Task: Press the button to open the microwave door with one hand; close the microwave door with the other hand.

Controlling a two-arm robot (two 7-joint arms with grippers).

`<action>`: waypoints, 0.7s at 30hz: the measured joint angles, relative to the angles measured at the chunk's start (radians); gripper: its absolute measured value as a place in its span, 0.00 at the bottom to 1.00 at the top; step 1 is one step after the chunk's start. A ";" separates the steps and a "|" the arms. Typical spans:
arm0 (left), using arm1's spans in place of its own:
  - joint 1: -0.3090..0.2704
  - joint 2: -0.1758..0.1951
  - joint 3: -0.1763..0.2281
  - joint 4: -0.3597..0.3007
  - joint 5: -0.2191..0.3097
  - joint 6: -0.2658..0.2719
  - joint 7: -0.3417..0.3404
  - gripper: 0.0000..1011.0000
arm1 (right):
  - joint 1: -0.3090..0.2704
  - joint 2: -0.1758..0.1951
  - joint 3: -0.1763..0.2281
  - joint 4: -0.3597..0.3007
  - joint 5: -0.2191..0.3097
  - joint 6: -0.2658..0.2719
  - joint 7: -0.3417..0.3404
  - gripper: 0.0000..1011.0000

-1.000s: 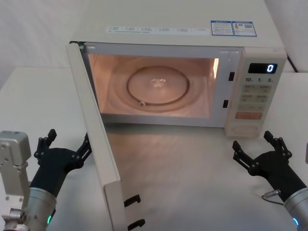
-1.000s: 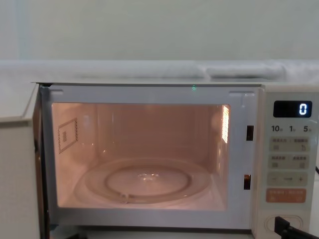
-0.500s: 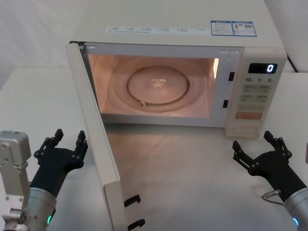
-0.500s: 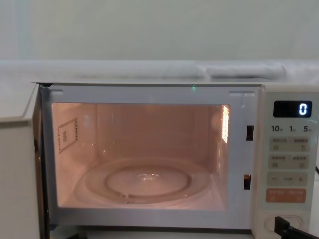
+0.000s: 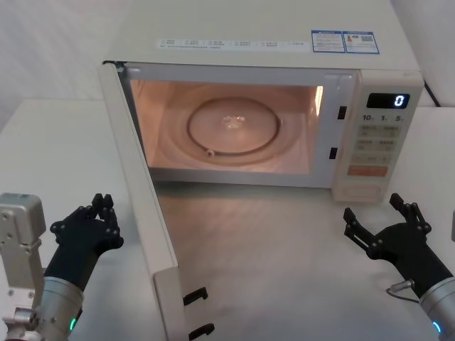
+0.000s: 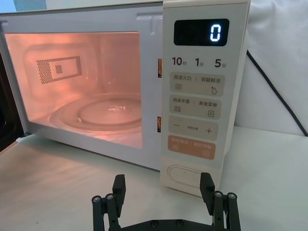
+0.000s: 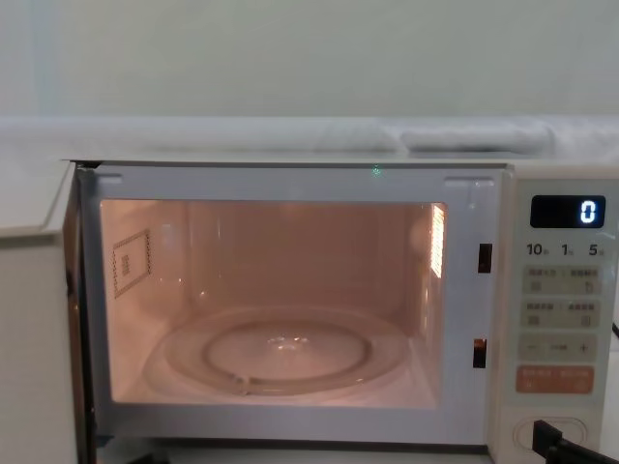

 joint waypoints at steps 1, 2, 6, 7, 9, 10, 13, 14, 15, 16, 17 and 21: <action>0.000 0.000 0.000 0.000 0.000 0.000 0.000 0.08 | 0.000 0.000 0.000 0.000 0.000 0.000 0.000 0.99; 0.000 0.000 0.000 0.000 0.000 0.000 0.000 0.06 | 0.000 0.000 0.000 0.000 0.000 0.000 0.000 0.99; 0.000 0.000 0.000 0.000 0.000 0.000 0.000 0.00 | 0.000 0.000 0.000 0.000 0.000 0.000 0.000 0.99; 0.000 0.000 0.000 0.000 0.000 0.000 0.000 0.00 | 0.000 0.000 0.000 0.000 0.000 0.000 0.000 0.99; 0.000 0.000 0.000 0.000 0.000 0.000 0.000 0.00 | 0.000 0.000 0.000 0.000 0.000 0.000 0.000 0.99; 0.000 0.000 0.000 0.000 0.000 0.000 0.000 0.00 | 0.000 0.000 0.000 0.000 0.000 0.000 0.000 0.99; 0.000 0.000 0.000 0.000 0.000 0.000 0.000 0.00 | 0.000 0.000 0.000 0.000 0.000 0.000 0.000 0.99; 0.000 0.000 0.000 0.000 0.000 0.000 0.000 0.00 | 0.000 0.000 0.000 0.000 0.000 0.000 0.000 0.99; 0.000 0.000 0.000 0.000 0.000 0.000 0.000 0.00 | 0.000 0.000 0.000 0.000 0.000 0.000 0.000 0.99; 0.000 0.000 0.000 0.000 0.000 0.000 0.000 0.00 | 0.000 0.000 0.000 0.000 0.000 0.000 0.000 0.99; 0.000 0.000 0.000 0.000 0.000 0.000 0.000 0.00 | 0.000 0.000 0.000 0.000 0.000 0.000 0.000 0.99; 0.000 0.000 0.000 0.000 0.000 0.000 0.000 0.00 | 0.000 0.000 0.000 0.000 0.000 0.000 0.000 0.99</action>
